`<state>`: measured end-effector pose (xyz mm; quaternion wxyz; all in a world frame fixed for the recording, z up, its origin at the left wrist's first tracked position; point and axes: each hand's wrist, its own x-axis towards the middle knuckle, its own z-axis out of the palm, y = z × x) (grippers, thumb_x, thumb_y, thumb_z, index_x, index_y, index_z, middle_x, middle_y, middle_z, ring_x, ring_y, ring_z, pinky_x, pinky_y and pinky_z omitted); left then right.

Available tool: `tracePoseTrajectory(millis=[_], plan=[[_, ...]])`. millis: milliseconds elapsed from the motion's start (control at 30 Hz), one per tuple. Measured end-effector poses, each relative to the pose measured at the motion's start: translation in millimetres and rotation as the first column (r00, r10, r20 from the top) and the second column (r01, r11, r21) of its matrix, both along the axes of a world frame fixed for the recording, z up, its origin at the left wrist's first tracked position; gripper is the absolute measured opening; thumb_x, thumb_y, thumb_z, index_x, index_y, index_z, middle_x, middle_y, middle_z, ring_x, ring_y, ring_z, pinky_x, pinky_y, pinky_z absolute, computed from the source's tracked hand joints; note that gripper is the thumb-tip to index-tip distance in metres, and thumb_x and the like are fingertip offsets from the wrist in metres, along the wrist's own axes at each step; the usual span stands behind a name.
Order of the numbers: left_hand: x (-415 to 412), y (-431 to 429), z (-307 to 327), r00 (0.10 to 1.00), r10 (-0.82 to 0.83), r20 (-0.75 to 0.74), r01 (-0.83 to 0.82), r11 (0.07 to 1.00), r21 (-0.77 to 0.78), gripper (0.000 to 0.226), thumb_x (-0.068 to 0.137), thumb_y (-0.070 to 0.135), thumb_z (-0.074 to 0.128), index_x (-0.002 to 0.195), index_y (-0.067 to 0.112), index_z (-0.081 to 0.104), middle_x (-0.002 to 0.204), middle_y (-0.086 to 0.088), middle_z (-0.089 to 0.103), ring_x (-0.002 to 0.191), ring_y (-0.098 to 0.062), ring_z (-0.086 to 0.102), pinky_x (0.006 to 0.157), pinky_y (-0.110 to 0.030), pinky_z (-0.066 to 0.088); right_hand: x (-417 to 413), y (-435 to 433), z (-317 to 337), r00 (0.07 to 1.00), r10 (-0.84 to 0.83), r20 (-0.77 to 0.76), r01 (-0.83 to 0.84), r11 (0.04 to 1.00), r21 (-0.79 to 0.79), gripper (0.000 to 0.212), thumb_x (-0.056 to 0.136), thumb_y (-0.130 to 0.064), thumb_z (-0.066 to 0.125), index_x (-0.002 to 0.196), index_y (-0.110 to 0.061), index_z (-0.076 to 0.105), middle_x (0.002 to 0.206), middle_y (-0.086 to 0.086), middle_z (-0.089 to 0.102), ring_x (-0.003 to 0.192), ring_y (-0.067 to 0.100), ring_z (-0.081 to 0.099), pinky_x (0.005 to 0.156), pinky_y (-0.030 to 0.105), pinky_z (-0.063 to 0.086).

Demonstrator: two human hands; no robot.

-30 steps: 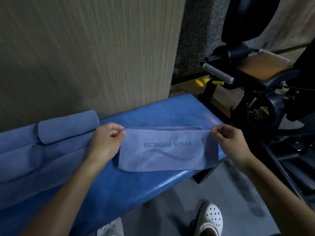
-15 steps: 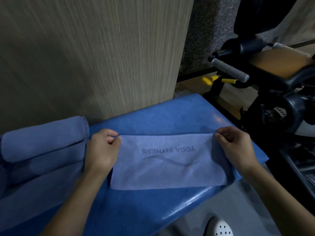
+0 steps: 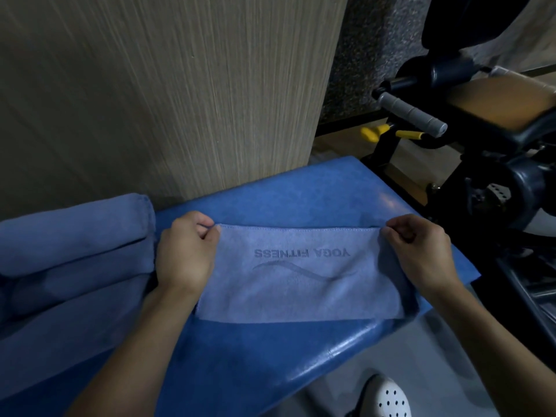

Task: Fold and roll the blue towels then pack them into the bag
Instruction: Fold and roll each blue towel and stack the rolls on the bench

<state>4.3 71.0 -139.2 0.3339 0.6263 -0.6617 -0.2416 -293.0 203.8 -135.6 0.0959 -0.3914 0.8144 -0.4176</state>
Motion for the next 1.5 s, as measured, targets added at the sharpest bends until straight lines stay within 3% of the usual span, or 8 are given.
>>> tracePoseTrajectory(millis=[233, 400, 567, 733, 1100, 1267, 1367, 1500], plan=[[-6.3, 26.3, 12.3, 0.915, -0.337, 0.223, 0.382, 0.902, -0.203, 0.032, 0.096, 0.023, 0.053, 0.124, 0.011, 0.062, 0.127, -0.005, 0.061, 0.119, -0.026, 0.057, 0.102, -0.045, 0.045, 2.5, 27.6, 11.4, 0.998, 0.056, 0.022, -0.060, 0.970, 0.236, 0.033, 0.089, -0.026, 0.065, 0.117, -0.018, 0.049, 0.067, 0.002, 0.064, 0.071, 0.022, 0.059, 0.065, 0.033, 0.041], [-15.8, 60.1, 0.5, 0.663, -0.557, 0.501, 0.590, 0.800, 0.109, 0.072, 0.087, 0.059, 0.004, 0.150, 0.037, 0.033, 0.163, 0.008, 0.019, 0.151, -0.013, 0.011, 0.123, -0.041, 0.012, 5.6, 63.7, 17.0, 0.991, 0.085, 0.101, -0.113, 0.941, 0.318, 0.039, 0.083, -0.031, 0.072, 0.113, -0.022, 0.049, 0.065, 0.002, 0.068, 0.062, 0.013, 0.064, 0.059, 0.028, 0.047], [-9.2, 64.6, -10.5, 0.556, -0.528, 0.642, 0.546, 0.814, 0.196, 0.074, 0.078, 0.066, -0.013, 0.150, 0.051, -0.009, 0.159, 0.017, -0.025, 0.146, -0.006, -0.026, 0.121, -0.037, -0.013, 9.7, 79.4, 17.4, 0.970, 0.034, 0.240, -0.136, 0.895, 0.425, 0.029, 0.088, -0.040, 0.066, 0.097, -0.017, 0.051, 0.063, 0.008, 0.070, 0.049, 0.021, 0.067, 0.052, 0.031, 0.049], [-9.7, 66.0, -12.7, 0.531, -0.501, 0.684, 0.539, 0.822, 0.183, 0.071, 0.079, 0.066, -0.012, 0.149, 0.051, -0.012, 0.158, 0.015, -0.026, 0.146, -0.007, -0.026, 0.121, -0.038, -0.011, 12.6, 80.1, 20.7, 0.927, -0.023, 0.375, -0.098, 0.949, 0.301, 0.028, 0.087, -0.030, 0.070, 0.097, -0.011, 0.051, 0.059, 0.013, 0.070, 0.052, 0.031, 0.068, 0.046, 0.030, 0.047], [-7.5, 64.7, -14.2, 0.544, -0.496, 0.677, 0.540, 0.824, 0.170, 0.070, 0.079, 0.070, -0.008, 0.147, 0.055, -0.009, 0.160, 0.017, -0.020, 0.148, -0.008, -0.021, 0.121, -0.037, -0.010, 7.9, 84.3, 18.7, 0.954, 0.002, 0.299, -0.110, 0.934, 0.341, 0.013, 0.084, -0.006, 0.071, 0.072, -0.004, 0.065, 0.047, 0.006, 0.057, 0.033, 0.005, 0.043, 0.037, 0.015, 0.034], [-12.0, 64.2, -6.2, 0.566, -0.511, 0.647, 0.537, 0.824, 0.181, 0.078, 0.076, 0.069, -0.006, 0.152, 0.048, -0.002, 0.162, 0.015, -0.014, 0.148, -0.007, -0.019, 0.122, -0.037, -0.007, 6.2, 75.9, 19.2, 0.993, 0.005, -0.115, 0.024, 0.968, 0.252, 0.022, 0.091, -0.029, 0.062, 0.081, -0.009, 0.066, 0.079, 0.007, 0.065, 0.083, 0.028, 0.062, 0.076, 0.037, 0.048], [-26.5, 67.8, 2.0, 0.642, -0.490, 0.589, 0.562, 0.824, 0.072, 0.076, 0.083, 0.061, 0.002, 0.154, 0.039, 0.015, 0.164, 0.011, 0.005, 0.151, -0.008, -0.004, 0.123, -0.037, -0.003, 32.8, 50.4, 20.7, 0.887, 0.205, -0.415, -0.169, 0.978, 0.121, 0.035, 0.098, -0.037, 0.043, 0.108, -0.012, 0.064, 0.115, 0.008, 0.065, 0.113, 0.029, 0.057, 0.095, 0.045, 0.045], [-35.8, 66.3, -9.5, 0.608, -0.486, 0.628, 0.587, 0.808, 0.057, 0.072, 0.088, 0.057, 0.005, 0.155, 0.034, 0.020, 0.164, 0.008, 0.013, 0.151, -0.010, 0.004, 0.123, -0.040, 0.002, 82.3, 16.6, -3.4, 0.674, 0.531, -0.514, -0.372, 0.844, 0.385, 0.060, 0.099, -0.050, 0.020, 0.141, -0.018, 0.048, 0.152, 0.007, 0.041, 0.144, 0.024, 0.030, 0.117, 0.048, 0.019]])
